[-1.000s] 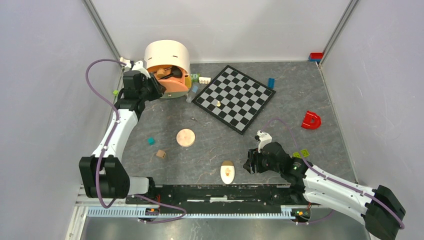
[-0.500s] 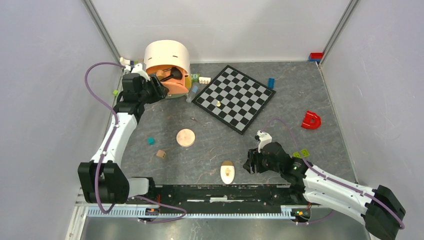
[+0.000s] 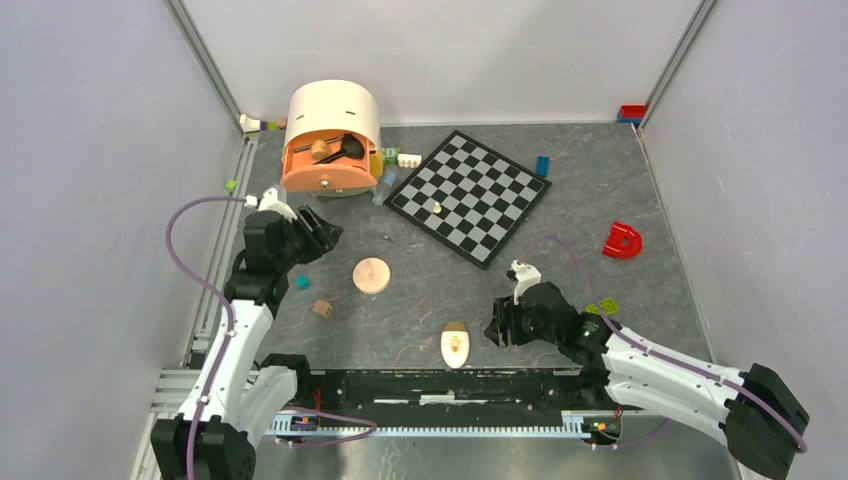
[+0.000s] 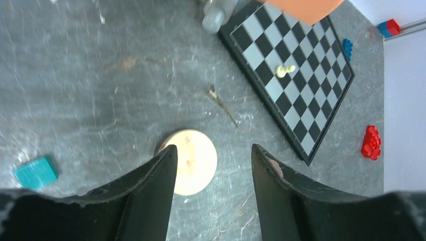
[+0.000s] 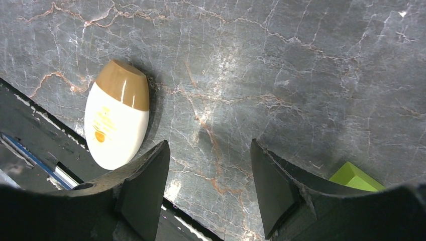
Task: Organize the makeup
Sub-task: Open the drawer in the storage box, then pick up the makeup tool from the center of the board.
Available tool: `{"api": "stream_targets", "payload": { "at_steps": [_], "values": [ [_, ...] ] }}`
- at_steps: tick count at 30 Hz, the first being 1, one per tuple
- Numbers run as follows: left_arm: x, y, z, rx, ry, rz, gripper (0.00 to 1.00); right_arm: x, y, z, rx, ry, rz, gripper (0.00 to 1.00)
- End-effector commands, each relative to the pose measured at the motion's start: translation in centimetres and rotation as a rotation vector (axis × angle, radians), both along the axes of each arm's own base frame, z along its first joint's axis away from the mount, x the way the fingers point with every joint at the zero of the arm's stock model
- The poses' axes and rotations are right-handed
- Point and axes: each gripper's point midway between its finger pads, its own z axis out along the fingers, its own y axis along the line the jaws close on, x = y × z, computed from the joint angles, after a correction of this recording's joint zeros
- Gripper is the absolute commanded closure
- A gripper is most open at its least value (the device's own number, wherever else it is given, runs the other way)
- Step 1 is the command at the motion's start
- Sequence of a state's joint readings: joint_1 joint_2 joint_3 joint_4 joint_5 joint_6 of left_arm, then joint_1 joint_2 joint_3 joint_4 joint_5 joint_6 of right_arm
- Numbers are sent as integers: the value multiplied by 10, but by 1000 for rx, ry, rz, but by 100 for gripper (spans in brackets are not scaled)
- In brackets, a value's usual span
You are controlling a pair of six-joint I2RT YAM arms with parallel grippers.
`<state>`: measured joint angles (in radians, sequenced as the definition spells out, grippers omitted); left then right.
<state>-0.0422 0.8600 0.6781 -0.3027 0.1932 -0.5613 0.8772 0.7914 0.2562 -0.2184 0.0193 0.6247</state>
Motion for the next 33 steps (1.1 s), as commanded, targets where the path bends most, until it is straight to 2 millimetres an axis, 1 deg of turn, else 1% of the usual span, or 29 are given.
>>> {"api": "stream_targets", "payload": {
  "at_steps": [1,5,7,14,18,28,29,33],
  "values": [
    [-13,-10,-30,-108,69,29,39,10,16,21,72,-43,6,33],
    [-22,-22,-69,-138,147,1,42,10,18,20,70,-39,14,33],
    [-25,-28,-84,-149,185,-12,44,11,19,20,63,-40,17,33],
    [-33,-39,-117,-135,248,-41,45,13,22,22,68,-39,13,33],
    [-34,-41,-131,-118,273,-41,46,13,22,22,69,-38,12,34],
    [-32,-35,-154,-62,334,-18,49,12,20,24,68,-40,16,34],
    [-29,-36,-154,-64,327,-18,49,12,20,23,67,-38,13,33],
    [-25,-37,-160,-65,338,-13,55,11,20,23,70,-42,15,33]
  ]
}}
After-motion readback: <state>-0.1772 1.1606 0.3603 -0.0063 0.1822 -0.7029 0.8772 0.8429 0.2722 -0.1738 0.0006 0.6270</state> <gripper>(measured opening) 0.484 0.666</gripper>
